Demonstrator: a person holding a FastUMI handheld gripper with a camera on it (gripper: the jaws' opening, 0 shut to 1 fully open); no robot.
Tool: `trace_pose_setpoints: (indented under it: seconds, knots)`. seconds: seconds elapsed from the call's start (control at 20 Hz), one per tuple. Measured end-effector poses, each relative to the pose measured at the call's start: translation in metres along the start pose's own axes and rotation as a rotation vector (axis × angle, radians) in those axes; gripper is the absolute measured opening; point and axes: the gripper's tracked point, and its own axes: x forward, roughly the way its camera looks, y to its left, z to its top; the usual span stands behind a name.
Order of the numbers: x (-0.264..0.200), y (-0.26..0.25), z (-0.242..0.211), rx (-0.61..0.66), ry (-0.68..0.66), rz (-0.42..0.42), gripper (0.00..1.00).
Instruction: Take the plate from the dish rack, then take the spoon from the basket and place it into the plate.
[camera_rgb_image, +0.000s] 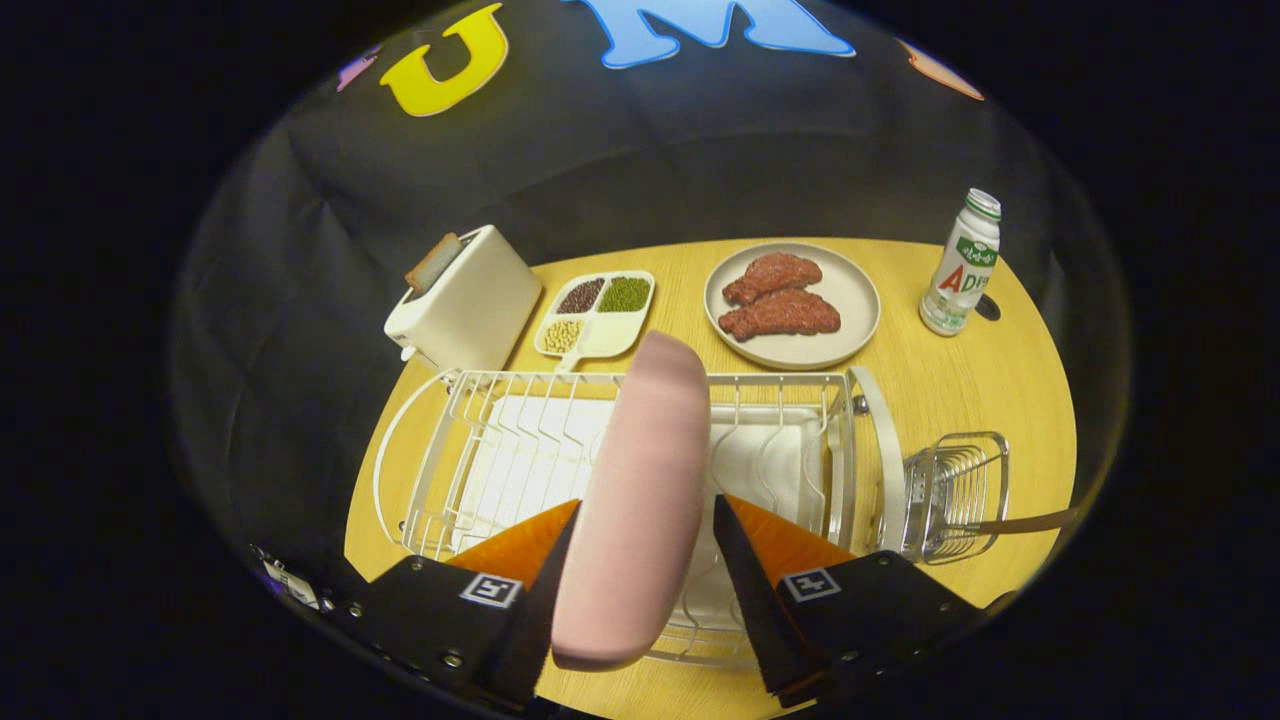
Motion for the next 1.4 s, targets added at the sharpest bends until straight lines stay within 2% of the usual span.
trace_pose_setpoints:
  seconds: [0.1,0.15,0.2,0.3,0.55,0.65,0.75,0.85,1.3,1.4]
  knots:
    - [0.002,-0.001,-0.002,0.007,0.025,-0.022,0.63]
    - [0.002,-0.002,-0.004,-0.005,0.050,-0.041,0.52]
    - [0.001,-0.008,-0.007,-0.013,0.070,-0.087,0.52]
    - [0.001,-0.009,-0.008,-0.031,0.097,-0.130,0.43]
    - [-0.006,-0.015,-0.003,-0.065,0.132,-0.213,0.39]
    - [-0.011,-0.024,0.004,-0.093,0.144,-0.273,0.39]
    - [-0.011,-0.026,0.006,-0.105,0.177,-0.296,0.34]
    - [-0.014,-0.024,0.009,-0.129,0.211,-0.322,0.34]
    - [-0.037,-0.006,0.033,-0.354,0.373,-0.557,0.34]
    - [-0.044,0.002,0.040,-0.385,0.356,-0.572,0.34]
